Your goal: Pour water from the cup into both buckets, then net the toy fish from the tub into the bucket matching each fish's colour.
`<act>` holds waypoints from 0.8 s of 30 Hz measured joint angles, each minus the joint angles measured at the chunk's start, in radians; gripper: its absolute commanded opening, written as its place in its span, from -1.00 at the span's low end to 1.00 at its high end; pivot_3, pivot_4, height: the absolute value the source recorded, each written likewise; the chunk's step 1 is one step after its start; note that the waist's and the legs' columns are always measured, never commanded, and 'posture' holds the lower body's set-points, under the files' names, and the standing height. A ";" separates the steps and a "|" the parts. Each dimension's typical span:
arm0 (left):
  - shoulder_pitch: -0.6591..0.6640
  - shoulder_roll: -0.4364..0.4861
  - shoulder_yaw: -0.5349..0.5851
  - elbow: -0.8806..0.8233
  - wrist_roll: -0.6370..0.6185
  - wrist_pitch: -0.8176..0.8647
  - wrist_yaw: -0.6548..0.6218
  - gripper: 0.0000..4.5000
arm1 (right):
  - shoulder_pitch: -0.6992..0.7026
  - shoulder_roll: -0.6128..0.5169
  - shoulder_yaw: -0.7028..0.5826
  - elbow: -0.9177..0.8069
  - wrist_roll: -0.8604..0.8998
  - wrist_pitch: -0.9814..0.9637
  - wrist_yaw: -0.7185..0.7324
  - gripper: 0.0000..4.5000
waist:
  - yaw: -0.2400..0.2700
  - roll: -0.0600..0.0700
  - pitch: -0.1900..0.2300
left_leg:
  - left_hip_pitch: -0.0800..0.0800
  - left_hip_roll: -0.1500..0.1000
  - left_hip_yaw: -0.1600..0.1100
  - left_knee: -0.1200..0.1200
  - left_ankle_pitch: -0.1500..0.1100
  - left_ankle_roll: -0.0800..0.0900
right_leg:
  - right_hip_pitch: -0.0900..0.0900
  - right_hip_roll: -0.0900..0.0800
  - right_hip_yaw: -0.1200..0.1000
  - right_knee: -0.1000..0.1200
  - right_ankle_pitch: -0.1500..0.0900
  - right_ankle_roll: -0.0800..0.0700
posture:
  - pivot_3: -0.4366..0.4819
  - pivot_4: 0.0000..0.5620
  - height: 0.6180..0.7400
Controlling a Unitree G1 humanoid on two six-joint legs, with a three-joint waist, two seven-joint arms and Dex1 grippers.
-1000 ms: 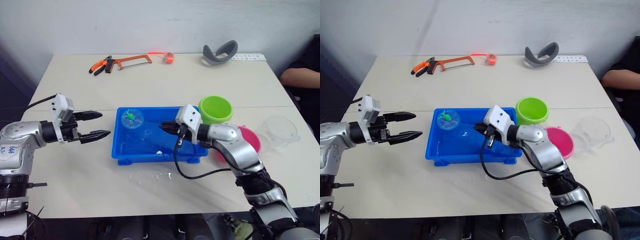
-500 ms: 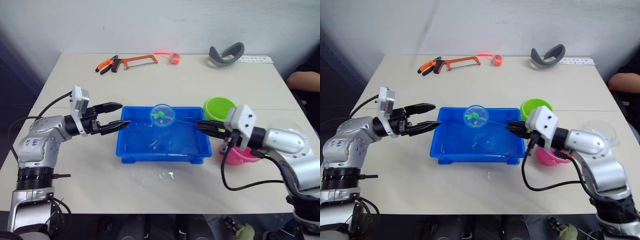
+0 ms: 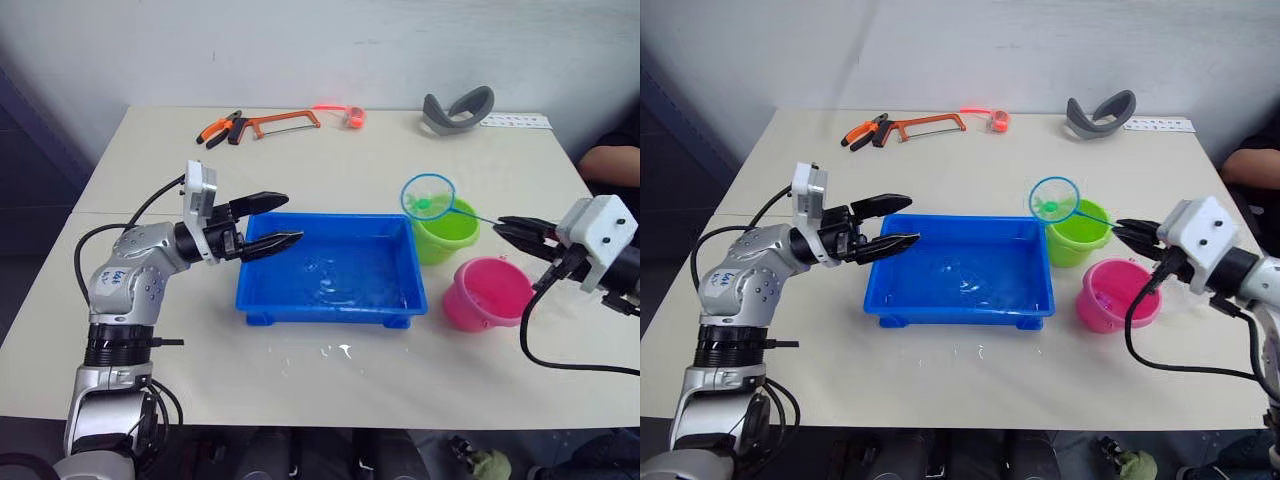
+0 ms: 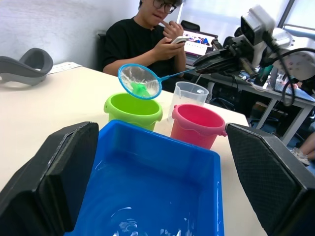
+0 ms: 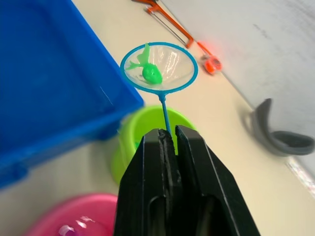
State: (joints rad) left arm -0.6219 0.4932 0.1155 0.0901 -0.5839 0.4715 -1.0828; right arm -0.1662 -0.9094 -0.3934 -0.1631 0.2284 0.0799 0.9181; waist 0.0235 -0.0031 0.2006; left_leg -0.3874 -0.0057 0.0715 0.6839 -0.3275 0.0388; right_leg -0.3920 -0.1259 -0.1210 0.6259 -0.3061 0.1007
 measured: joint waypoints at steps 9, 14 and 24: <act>-0.003 -0.035 -0.029 0.028 0.003 -0.047 -0.013 0.99 | 0.001 -0.075 0.054 0.336 -0.357 -0.580 -0.197 -1.00 | -0.002 0.000 0.000 | 0.000 0.000 0.000 0.000 0.001 -0.001 | 0.000 0.000 -0.001 0.000 0.000 0.000 | -0.05 -0.47 1.00; -0.003 -0.042 -0.039 0.045 0.007 -0.058 -0.016 0.99 | 0.001 -0.124 0.075 0.384 -0.515 -0.782 -0.324 -1.00 | -0.003 0.000 0.000 | 0.000 0.000 0.000 0.000 0.001 -0.001 | 0.000 0.000 0.001 0.000 0.000 0.000 | -0.05 -0.47 1.00; -0.024 -0.050 -0.066 0.081 0.006 -0.077 -0.101 0.99 | -0.006 -0.285 0.167 0.467 -1.193 -0.944 -1.072 -1.00 | -0.003 0.000 0.000 | 0.000 0.001 0.000 0.000 0.002 -0.002 | 0.000 0.001 0.005 0.000 0.000 0.000 | -0.05 -0.47 1.00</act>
State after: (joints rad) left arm -0.6461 0.4432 0.0491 0.1715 -0.5782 0.3941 -1.1834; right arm -0.1719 -1.1943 -0.2263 0.3038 -0.9647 -0.8641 -0.1534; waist 0.0209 -0.0027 0.2006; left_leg -0.3875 -0.0051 0.0712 0.6836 -0.3256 0.0365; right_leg -0.3921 -0.1248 -0.1159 0.6260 -0.3062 0.1006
